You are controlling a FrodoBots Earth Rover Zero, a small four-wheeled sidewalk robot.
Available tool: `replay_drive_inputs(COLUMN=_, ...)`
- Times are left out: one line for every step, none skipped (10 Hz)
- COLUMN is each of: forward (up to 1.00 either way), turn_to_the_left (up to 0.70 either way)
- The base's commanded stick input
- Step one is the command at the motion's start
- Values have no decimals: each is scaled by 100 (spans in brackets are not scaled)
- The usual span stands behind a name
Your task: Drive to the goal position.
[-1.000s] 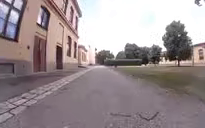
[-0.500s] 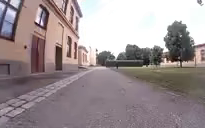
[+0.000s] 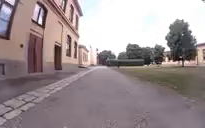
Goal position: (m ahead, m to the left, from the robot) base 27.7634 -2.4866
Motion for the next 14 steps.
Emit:
replay_drive_inputs(forward=85, turn_to_the_left=1)
replay_drive_inputs(forward=85, turn_to_the_left=1)
replay_drive_inputs(forward=85, turn_to_the_left=1)
replay_drive_inputs(forward=85, turn_to_the_left=1)
replay_drive_inputs(forward=85, turn_to_the_left=1)
replay_drive_inputs(forward=85, turn_to_the_left=1)
replay_drive_inputs(forward=85, turn_to_the_left=1)
replay_drive_inputs(forward=85, turn_to_the_left=1)
replay_drive_inputs(forward=85, turn_to_the_left=1)
replay_drive_inputs(forward=85, turn_to_the_left=1)
replay_drive_inputs(forward=85, turn_to_the_left=1)
replay_drive_inputs(forward=85, turn_to_the_left=1)
replay_drive_inputs(forward=85, turn_to_the_left=1)
replay_drive_inputs(forward=85, turn_to_the_left=1)
